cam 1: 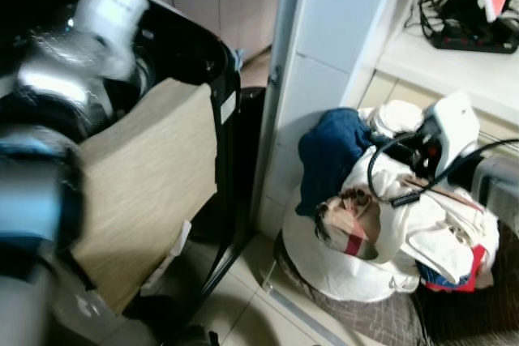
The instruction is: Clothes washing
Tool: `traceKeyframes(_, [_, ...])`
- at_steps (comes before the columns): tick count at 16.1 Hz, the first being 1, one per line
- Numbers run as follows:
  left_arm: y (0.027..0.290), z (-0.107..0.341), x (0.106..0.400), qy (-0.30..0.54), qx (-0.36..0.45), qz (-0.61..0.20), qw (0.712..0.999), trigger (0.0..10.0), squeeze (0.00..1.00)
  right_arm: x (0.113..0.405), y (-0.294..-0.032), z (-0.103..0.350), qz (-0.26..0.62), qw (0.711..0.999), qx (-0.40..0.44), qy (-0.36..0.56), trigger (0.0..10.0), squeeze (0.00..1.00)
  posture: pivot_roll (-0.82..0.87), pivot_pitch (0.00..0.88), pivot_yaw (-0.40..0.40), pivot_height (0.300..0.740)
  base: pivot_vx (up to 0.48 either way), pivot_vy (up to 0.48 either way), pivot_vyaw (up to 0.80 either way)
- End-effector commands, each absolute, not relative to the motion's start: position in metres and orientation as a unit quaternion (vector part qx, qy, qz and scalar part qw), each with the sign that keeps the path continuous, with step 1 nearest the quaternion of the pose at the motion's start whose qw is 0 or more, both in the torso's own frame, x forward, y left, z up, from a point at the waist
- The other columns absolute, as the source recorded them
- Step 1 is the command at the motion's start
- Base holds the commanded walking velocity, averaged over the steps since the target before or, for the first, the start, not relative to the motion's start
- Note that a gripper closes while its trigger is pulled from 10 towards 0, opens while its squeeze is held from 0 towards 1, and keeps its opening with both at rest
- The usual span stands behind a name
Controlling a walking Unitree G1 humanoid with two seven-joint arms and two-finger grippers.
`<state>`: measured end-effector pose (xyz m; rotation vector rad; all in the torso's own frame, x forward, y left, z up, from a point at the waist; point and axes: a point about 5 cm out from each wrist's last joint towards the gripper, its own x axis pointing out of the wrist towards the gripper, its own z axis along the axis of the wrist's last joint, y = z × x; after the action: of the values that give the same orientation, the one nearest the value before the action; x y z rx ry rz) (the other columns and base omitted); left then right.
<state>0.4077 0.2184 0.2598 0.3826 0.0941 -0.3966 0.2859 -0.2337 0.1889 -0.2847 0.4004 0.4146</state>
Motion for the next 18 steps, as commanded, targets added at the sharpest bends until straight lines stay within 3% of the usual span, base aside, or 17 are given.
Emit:
traceKeyframes(1, [0.193, 0.272, 0.398, -0.058, 0.156, -0.290, 0.942, 10.0, 0.00, 0.282, -0.248, 0.188, 0.164, 0.944, -0.186, 0.217, 10.0, 1.00, -0.08, 0.019, -0.028, 0.740, 0.000, 0.000, 0.00])
traceKeyframes(4, [0.159, 0.257, 0.369, -0.095, 0.111, -0.391, 0.909, 10.0, 0.00, 0.273, -0.248, 0.192, 0.184, 0.944, -0.164, 0.218, 10.0, 1.00, -0.08, 0.026, -0.032, 0.740, 0.000, 0.000, 0.00])
traceKeyframes(6, [0.126, 0.245, 0.332, -0.107, 0.068, -0.478, 0.869, 10.0, 0.00, 0.257, -0.241, 0.201, 0.247, 0.928, -0.180, 0.215, 10.0, 1.00, -0.09, 0.029, -0.023, 0.740, 0.000, 0.000, 0.00])
traceKeyframes(10, [0.101, 0.225, 0.288, -0.100, 0.068, -0.534, 0.837, 10.0, 0.00, 0.239, -0.234, 0.207, 0.314, 0.894, -0.224, 0.229, 10.0, 1.00, -0.09, 0.035, -0.018, 0.740, 0.000, 0.000, 0.00])
traceKeyframes(13, [0.103, 0.180, 0.274, -0.040, 0.117, -0.534, 0.836, 10.0, 0.00, 0.234, -0.220, 0.199, 0.361, 0.873, -0.233, 0.230, 10.0, 1.00, -0.08, 0.040, -0.018, 0.740, 0.000, 0.000, 0.00])
traceKeyframes(17, [0.097, 0.146, 0.256, -0.006, 0.082, -0.534, 0.842, 10.0, 0.00, 0.238, -0.213, 0.172, 0.363, 0.849, -0.283, 0.261, 10.0, 1.00, -0.09, 0.033, -0.017, 0.740, 0.000, 0.000, 0.00])
traceKeyframes(18, [0.097, 0.143, 0.256, -0.004, 0.077, -0.529, 0.845, 10.0, 0.00, 0.239, -0.213, 0.165, 0.358, 0.846, -0.290, 0.268, 10.0, 0.92, -0.09, 0.032, -0.018, 0.740, 0.000, 0.000, 0.00])
